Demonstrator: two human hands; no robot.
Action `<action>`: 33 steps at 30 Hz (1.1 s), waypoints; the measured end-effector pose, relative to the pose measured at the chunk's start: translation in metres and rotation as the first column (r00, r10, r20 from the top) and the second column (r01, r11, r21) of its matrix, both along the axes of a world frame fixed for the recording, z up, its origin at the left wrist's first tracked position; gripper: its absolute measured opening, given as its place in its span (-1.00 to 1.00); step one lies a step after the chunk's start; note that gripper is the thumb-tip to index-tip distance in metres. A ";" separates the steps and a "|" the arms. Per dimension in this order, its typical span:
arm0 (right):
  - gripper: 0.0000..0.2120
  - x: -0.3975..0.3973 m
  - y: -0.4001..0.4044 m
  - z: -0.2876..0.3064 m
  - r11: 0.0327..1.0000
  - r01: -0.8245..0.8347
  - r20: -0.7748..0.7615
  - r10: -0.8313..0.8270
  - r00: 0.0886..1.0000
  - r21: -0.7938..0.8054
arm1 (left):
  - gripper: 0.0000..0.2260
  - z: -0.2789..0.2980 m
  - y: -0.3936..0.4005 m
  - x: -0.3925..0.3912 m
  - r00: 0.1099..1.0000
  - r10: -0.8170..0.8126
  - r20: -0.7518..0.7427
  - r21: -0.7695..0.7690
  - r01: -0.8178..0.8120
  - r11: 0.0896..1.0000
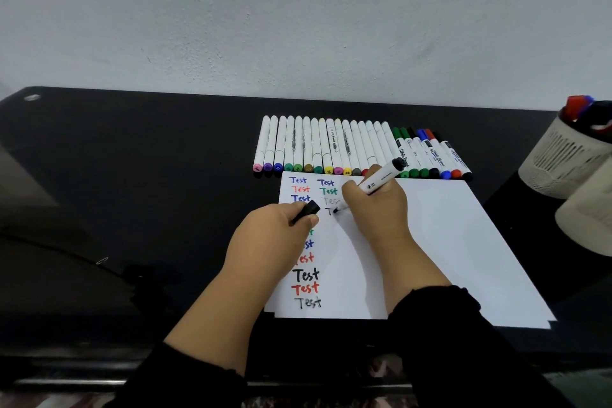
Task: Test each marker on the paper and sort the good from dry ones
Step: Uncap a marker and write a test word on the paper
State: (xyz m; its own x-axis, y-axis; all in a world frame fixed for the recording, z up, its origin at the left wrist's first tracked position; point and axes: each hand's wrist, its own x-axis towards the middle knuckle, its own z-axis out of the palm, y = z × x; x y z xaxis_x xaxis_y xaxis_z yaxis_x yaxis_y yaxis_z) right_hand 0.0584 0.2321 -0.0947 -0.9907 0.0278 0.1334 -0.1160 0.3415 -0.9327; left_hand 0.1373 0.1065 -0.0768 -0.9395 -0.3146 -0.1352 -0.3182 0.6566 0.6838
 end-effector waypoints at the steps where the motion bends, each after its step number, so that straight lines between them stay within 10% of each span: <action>1: -0.67 0.000 0.000 0.000 1.000 0.007 0.002 -0.007 1.000 -0.004 | -0.65 0.000 0.000 0.000 1.000 -0.003 0.001 -0.001 0.003 1.000; 33: -0.65 0.000 0.001 0.002 0.992 0.097 0.015 -0.096 0.995 -0.086 | -0.64 0.000 0.000 0.001 1.000 -0.011 0.016 -0.007 0.012 1.000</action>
